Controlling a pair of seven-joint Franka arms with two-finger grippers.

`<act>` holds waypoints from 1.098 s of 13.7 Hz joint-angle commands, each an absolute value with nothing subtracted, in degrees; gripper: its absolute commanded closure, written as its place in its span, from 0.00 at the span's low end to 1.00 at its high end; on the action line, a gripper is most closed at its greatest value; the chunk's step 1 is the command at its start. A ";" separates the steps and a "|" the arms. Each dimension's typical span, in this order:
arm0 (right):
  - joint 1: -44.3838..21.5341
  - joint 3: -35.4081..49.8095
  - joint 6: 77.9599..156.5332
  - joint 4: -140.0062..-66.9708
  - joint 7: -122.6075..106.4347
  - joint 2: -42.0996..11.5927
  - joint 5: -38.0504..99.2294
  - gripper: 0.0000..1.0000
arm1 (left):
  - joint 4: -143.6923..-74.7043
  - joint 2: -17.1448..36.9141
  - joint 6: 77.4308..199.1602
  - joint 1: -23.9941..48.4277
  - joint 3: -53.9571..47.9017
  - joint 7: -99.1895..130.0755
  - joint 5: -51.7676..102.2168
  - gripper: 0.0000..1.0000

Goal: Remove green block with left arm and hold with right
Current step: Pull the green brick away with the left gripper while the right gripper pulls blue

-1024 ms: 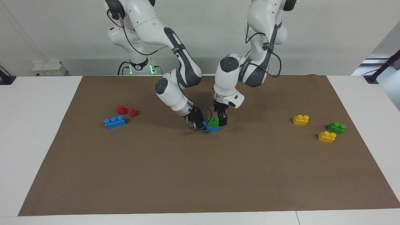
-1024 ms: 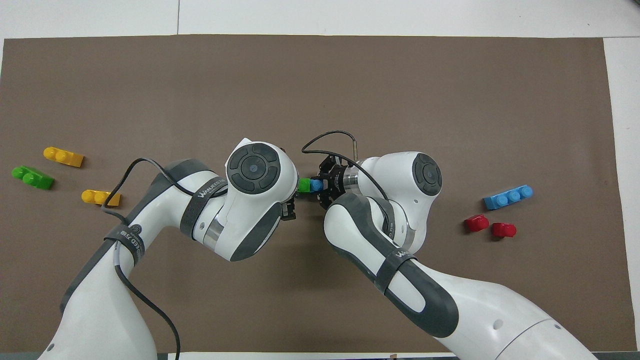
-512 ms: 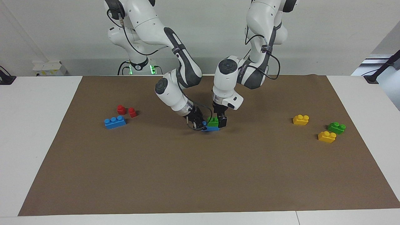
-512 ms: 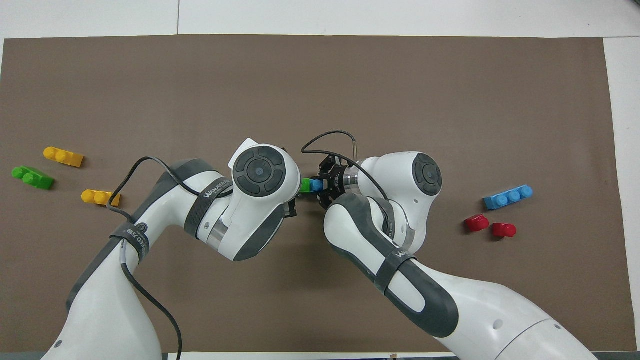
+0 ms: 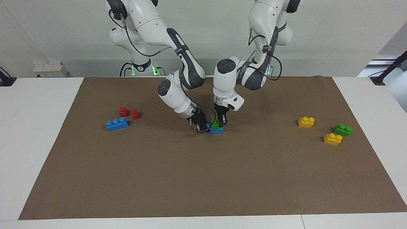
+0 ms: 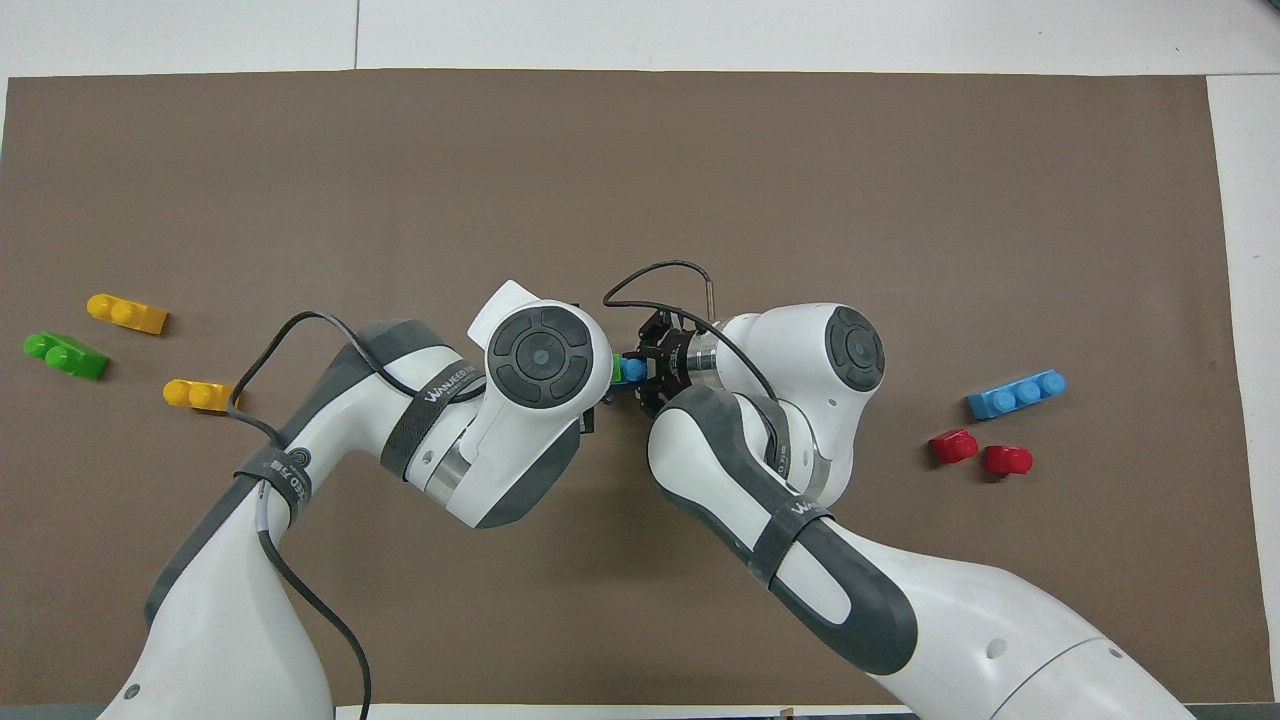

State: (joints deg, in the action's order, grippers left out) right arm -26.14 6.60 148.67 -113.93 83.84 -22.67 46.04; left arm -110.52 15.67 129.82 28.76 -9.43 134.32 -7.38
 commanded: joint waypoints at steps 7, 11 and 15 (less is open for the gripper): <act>-26.19 6.50 149.85 -113.73 82.62 -22.59 47.72 1.00 | -110.30 6.52 121.83 26.64 -8.61 130.45 -8.53 1.00; -22.26 6.15 142.77 -109.44 82.71 -22.41 46.94 1.00 | -110.13 3.78 119.00 21.64 -8.53 123.34 -8.00 1.00; -11.37 6.15 125.63 -99.34 82.27 -22.15 38.35 1.00 | -110.13 3.95 119.44 13.73 -8.53 110.08 -6.86 1.00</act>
State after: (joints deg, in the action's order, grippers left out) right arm -17.22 5.64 132.92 -104.21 83.77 -22.12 42.33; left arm -109.60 4.36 119.58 17.56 -8.19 116.53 -7.63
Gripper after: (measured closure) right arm 0.656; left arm 0.661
